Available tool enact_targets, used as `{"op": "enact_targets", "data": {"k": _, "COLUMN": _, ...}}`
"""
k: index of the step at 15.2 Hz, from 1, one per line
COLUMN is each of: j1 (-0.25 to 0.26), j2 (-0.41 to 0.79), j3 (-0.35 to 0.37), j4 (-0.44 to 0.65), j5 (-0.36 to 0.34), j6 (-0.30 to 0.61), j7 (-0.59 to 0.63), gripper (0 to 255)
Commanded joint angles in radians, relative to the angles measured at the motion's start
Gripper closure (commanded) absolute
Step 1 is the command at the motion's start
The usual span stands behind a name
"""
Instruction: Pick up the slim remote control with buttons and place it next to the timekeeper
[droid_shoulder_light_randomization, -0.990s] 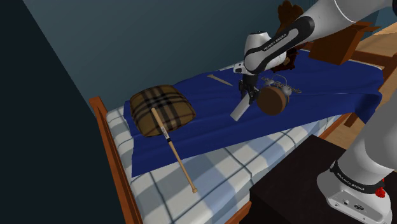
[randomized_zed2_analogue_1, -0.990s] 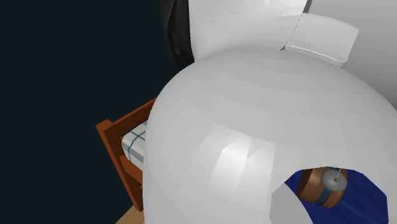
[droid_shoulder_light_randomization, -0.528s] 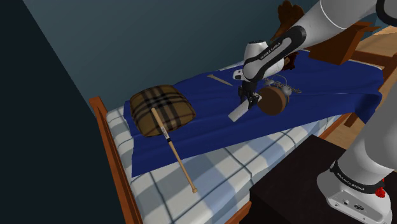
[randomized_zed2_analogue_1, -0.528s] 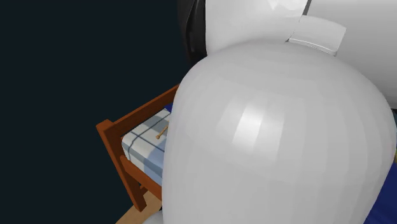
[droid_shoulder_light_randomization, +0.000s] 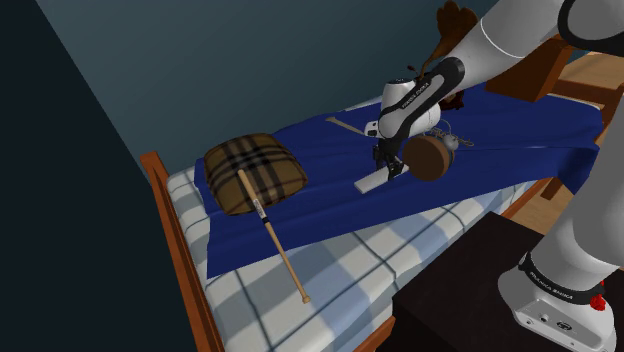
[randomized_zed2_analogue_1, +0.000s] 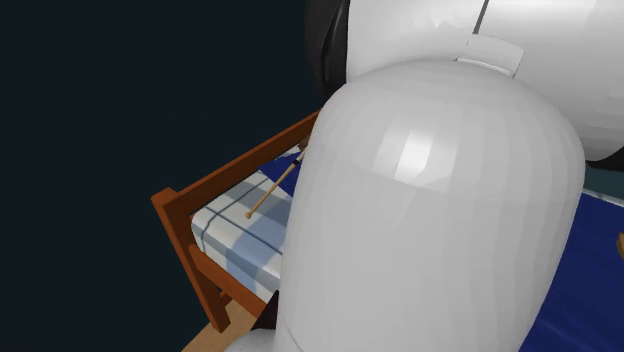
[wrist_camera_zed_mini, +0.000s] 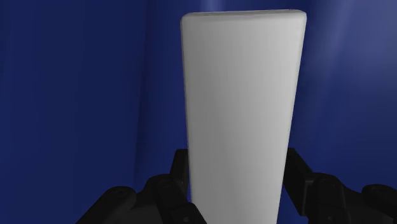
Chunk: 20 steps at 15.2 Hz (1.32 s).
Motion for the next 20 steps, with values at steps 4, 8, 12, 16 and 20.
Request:
{"op": "enact_targets", "data": {"k": 4, "j1": 0.0, "j2": 0.009, "j3": 0.002, "j4": -0.003, "j5": 0.003, "j6": 0.011, "j7": -0.003, "gripper": 255}}
{"op": "enact_targets", "data": {"k": 8, "j1": 0.0, "j2": 0.009, "j3": 0.002, "j4": -0.003, "j5": 0.003, "j6": 0.011, "j7": -0.003, "gripper": 255}}
{"op": "enact_targets", "data": {"k": 12, "j1": 0.0, "j2": 0.009, "j3": 0.002, "j4": -0.004, "j5": 0.003, "j6": 0.012, "j7": -0.004, "gripper": 0}}
{"op": "enact_targets", "data": {"k": 16, "j1": 0.004, "j2": -0.048, "j3": -0.005, "j4": 0.004, "j5": -0.014, "j6": -0.053, "j7": 0.009, "gripper": 0}}
{"op": "enact_targets", "data": {"k": 20, "j1": 0.005, "j2": -0.096, "j3": -0.009, "j4": 0.015, "j5": -0.028, "j6": -0.111, "j7": 0.019, "gripper": 0}}
